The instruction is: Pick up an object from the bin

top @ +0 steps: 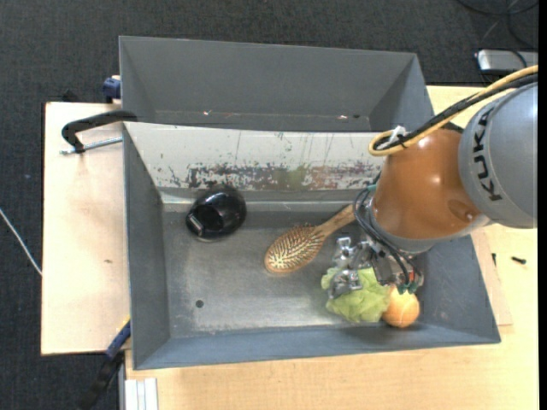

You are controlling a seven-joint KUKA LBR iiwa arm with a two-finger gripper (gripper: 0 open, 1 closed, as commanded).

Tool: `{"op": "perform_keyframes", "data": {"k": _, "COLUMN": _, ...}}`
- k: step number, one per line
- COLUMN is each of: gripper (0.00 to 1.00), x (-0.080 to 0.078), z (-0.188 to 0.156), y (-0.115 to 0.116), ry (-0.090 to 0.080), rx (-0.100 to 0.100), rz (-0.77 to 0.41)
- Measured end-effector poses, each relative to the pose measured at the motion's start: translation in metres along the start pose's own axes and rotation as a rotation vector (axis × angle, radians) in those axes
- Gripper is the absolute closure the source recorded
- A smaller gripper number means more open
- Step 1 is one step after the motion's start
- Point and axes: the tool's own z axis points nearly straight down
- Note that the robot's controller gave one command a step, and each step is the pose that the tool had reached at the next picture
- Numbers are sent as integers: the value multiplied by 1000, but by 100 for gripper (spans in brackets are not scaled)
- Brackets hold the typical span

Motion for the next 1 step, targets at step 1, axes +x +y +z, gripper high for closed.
{"op": "perform_keyframes", "data": {"k": 1, "gripper": 100, "x": -1, "z": -15, "y": 0, "ry": -5, "rx": 1, "rz": 0}}
